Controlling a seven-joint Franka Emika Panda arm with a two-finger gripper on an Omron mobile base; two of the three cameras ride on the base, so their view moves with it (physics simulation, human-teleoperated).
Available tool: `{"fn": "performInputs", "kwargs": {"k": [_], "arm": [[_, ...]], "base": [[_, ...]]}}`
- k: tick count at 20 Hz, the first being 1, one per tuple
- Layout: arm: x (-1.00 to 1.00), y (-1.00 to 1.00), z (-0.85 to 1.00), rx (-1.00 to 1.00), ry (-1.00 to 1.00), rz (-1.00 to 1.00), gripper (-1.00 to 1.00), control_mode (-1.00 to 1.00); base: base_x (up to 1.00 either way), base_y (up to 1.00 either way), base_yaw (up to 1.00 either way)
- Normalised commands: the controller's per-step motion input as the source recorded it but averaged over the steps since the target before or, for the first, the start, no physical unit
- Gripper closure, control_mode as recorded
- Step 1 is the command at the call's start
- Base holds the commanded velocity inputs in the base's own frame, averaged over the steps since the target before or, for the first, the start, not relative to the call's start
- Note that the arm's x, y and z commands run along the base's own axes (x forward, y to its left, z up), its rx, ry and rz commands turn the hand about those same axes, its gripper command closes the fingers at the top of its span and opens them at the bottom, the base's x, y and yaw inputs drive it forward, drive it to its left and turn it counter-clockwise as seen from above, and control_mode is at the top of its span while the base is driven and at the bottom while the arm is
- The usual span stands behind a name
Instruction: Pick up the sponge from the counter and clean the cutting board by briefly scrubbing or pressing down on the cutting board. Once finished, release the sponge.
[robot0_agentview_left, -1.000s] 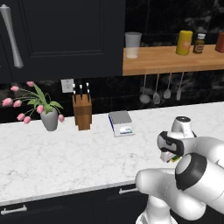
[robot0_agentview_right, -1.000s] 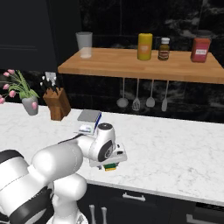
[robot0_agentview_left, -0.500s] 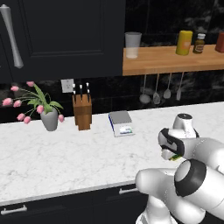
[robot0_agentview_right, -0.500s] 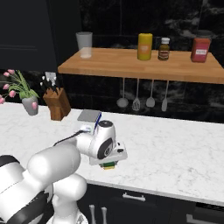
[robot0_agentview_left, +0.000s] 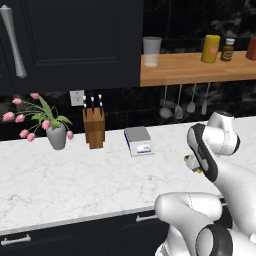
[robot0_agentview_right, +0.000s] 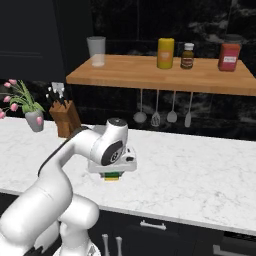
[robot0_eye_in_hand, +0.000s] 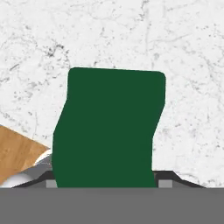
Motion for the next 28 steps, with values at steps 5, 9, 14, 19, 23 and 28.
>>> {"fn": "performInputs", "kwargs": {"k": [5,9,14,19,23,28], "arm": [[-0.41,0.59,0.97,0.08,0.03,-0.03,1.0,-1.0],[-0.44,0.53,0.94,0.0,0.0,-0.07,1.0,-1.0],[-0.52,0.37,0.8,0.0,0.0,-0.04,1.0,-1.0],[-0.21,0.09,0.14,0.0,0.0,-0.02,1.0,1.0],[0.0,0.0,0.0,0.0,0.0,0.0,1.0,1.0],[0.0,0.0,0.0,0.0,0.0,0.0,1.0,1.0]], "base": [[0.0,0.0,0.0],[0.0,0.0,0.0],[0.0,0.0,0.0],[-0.1,0.0,-0.02],[-0.4,-0.01,-0.1],[-0.06,-0.22,-0.15]]}}
